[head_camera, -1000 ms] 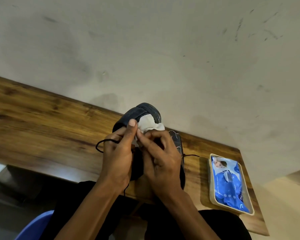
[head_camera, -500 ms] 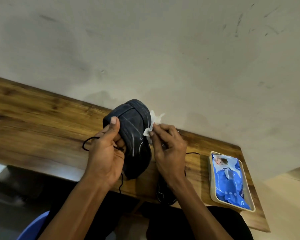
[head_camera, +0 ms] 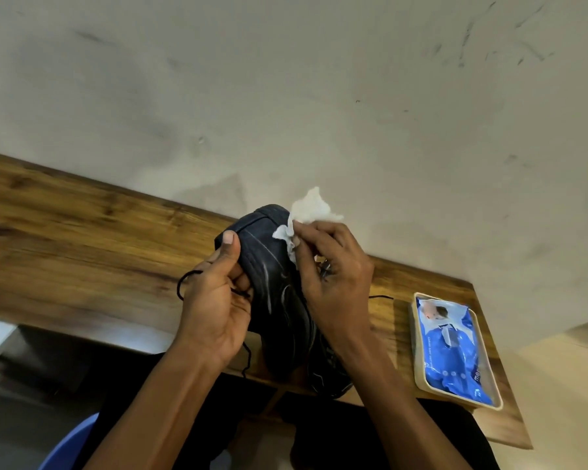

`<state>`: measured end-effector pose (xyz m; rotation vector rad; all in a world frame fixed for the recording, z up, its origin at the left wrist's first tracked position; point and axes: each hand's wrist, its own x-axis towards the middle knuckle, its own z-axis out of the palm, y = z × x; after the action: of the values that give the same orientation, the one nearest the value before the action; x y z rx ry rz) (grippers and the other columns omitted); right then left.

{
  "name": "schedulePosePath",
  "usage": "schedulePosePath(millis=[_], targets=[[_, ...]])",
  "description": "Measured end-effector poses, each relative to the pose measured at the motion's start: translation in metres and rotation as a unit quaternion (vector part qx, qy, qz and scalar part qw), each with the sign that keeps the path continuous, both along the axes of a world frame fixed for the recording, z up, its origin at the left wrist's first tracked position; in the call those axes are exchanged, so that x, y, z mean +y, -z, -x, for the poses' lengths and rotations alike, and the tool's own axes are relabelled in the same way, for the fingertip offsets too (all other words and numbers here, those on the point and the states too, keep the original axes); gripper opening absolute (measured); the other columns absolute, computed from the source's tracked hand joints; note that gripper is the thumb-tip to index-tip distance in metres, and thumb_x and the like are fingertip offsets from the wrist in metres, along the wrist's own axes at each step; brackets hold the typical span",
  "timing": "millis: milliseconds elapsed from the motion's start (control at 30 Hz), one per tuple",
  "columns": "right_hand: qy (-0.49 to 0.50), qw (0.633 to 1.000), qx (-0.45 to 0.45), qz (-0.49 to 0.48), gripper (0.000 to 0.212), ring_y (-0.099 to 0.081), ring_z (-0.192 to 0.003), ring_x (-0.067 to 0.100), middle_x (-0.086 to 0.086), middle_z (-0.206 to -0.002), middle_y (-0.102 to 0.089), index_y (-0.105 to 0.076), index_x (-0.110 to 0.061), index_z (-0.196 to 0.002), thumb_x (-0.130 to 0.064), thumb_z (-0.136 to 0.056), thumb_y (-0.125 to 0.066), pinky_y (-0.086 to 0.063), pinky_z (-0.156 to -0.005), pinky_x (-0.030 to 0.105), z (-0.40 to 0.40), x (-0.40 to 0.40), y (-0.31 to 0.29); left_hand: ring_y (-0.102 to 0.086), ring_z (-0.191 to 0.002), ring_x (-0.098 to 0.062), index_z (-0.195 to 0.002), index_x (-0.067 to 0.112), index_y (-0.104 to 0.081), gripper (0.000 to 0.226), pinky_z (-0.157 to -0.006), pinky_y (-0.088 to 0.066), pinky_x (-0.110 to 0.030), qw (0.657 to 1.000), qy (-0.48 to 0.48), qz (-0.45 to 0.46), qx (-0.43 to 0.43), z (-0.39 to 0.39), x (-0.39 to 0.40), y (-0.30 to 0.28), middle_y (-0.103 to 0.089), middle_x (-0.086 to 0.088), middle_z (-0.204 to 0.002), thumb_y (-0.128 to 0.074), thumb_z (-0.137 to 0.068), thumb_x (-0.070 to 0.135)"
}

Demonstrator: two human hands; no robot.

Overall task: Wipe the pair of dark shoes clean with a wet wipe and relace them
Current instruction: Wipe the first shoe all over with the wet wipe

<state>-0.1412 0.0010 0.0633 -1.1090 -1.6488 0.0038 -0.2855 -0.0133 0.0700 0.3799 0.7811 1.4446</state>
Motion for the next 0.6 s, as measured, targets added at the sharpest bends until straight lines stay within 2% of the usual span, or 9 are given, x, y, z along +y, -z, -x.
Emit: schedulePosePath(millis=[67, 100, 167, 233, 300, 400, 433, 500, 600], targets=[[-0.012, 0.999, 0.002, 0.043, 0.015, -0.067, -0.091, 0.01, 0.005, -0.102, -0.07, -0.075, -0.004, -0.105, -0.001, -0.09, -0.073, -0.057, -0.079, 0.022, -0.006, -0.014, 0.017, -0.036, -0.055, -0.003, -0.076, 0.018, -0.061, 0.022, -0.069, -0.035, -0.024, 1.0, -0.016, 0.006, -0.02, 0.002, 0.001, -0.001, -0.038, 0.008, -0.06, -0.061, -0.088, 0.036], [-0.016, 0.997, 0.01, 0.071, 0.012, -0.068, -0.09, 0.008, 0.001, -0.1, -0.071, -0.074, -0.006, -0.101, -0.001, -0.09, -0.074, -0.058, -0.078, 0.026, -0.008, -0.02, 0.024, -0.037, -0.056, -0.003, -0.077, 0.018, -0.059, 0.021, -0.071, -0.037, -0.025, 0.999, -0.023, 0.007, -0.027, 0.003, 0.002, 0.001, -0.039, 0.008, -0.062, -0.062, -0.088, 0.036], [-0.019, 0.992, 0.038, 0.12, 0.011, -0.068, -0.089, 0.006, -0.004, -0.097, -0.071, -0.073, -0.01, -0.098, -0.002, -0.09, -0.074, -0.059, -0.076, 0.029, -0.009, -0.026, 0.03, -0.043, -0.066, -0.006, -0.085, 0.017, -0.061, 0.022, -0.077, -0.04, -0.028, 0.999, -0.023, 0.002, -0.025, 0.005, 0.003, 0.003, -0.044, 0.004, -0.073, -0.064, -0.086, 0.039], [-0.024, 0.988, 0.071, 0.133, 0.013, -0.069, -0.088, 0.006, -0.004, -0.096, -0.072, -0.073, -0.012, -0.099, -0.002, -0.09, -0.073, -0.058, -0.076, 0.024, -0.006, -0.025, 0.023, -0.045, -0.075, -0.009, -0.092, 0.015, -0.064, 0.026, -0.078, -0.041, -0.027, 1.0, -0.016, -0.012, -0.01, 0.003, 0.001, 0.001, -0.047, 0.001, -0.081, -0.064, -0.087, 0.04], [-0.026, 0.989, 0.096, 0.11, 0.013, -0.069, -0.088, 0.006, -0.001, -0.098, -0.072, -0.074, -0.009, -0.103, -0.001, -0.092, -0.071, -0.056, -0.077, 0.019, 0.002, -0.019, 0.008, -0.047, -0.074, -0.009, -0.09, 0.015, -0.067, 0.026, -0.07, -0.041, -0.022, 1.0, 0.002, -0.026, 0.013, -0.001, -0.002, -0.003, -0.05, 0.001, -0.08, -0.059, -0.092, 0.04], [-0.044, 0.992, 0.101, 0.064, 0.016, -0.069, -0.092, 0.008, 0.004, -0.103, -0.072, -0.074, -0.005, -0.11, -0.003, -0.094, -0.07, -0.056, -0.078, 0.021, 0.018, -0.016, -0.01, -0.054, -0.053, -0.002, -0.085, 0.016, -0.069, 0.033, -0.045, -0.043, -0.013, 0.997, 0.032, -0.044, 0.045, -0.007, -0.008, -0.007, -0.06, 0.007, -0.062, -0.049, -0.1, 0.036], [-0.055, 0.994, 0.081, 0.05, 0.018, -0.068, -0.094, 0.009, 0.005, -0.105, -0.071, -0.074, -0.004, -0.112, -0.003, -0.094, -0.07, -0.056, -0.078, 0.023, 0.023, -0.019, -0.011, -0.061, -0.054, -0.003, -0.088, 0.013, -0.07, 0.033, -0.046, -0.048, -0.014, 0.997, 0.038, -0.046, 0.044, -0.008, -0.009, -0.007, -0.066, 0.004, -0.064, -0.049, -0.1, 0.036], [-0.071, 0.997, 0.021, 0.03, 0.019, -0.066, -0.098, 0.013, 0.007, -0.106, -0.069, -0.075, -0.004, -0.112, -0.004, -0.094, -0.07, -0.055, -0.082, 0.023, 0.028, -0.03, -0.003, -0.074, -0.075, -0.017, -0.102, 0.005, -0.071, 0.041, -0.062, -0.06, -0.025, 0.998, 0.04, -0.03, 0.046, -0.01, -0.011, -0.013, -0.076, -0.01, -0.086, -0.054, -0.093, 0.041], [-0.081, 0.995, -0.005, 0.055, 0.013, -0.064, -0.096, 0.011, 0.004, -0.104, -0.067, -0.075, -0.006, -0.105, -0.008, -0.093, -0.071, -0.05, -0.083, 0.016, 0.022, -0.046, 0.019, -0.074, -0.09, -0.03, -0.112, 0.003, -0.069, 0.053, -0.076, -0.061, -0.041, 0.998, 0.028, 0.003, 0.057, -0.009, -0.011, -0.02, -0.074, -0.019, -0.105, -0.059, -0.084, 0.047]])
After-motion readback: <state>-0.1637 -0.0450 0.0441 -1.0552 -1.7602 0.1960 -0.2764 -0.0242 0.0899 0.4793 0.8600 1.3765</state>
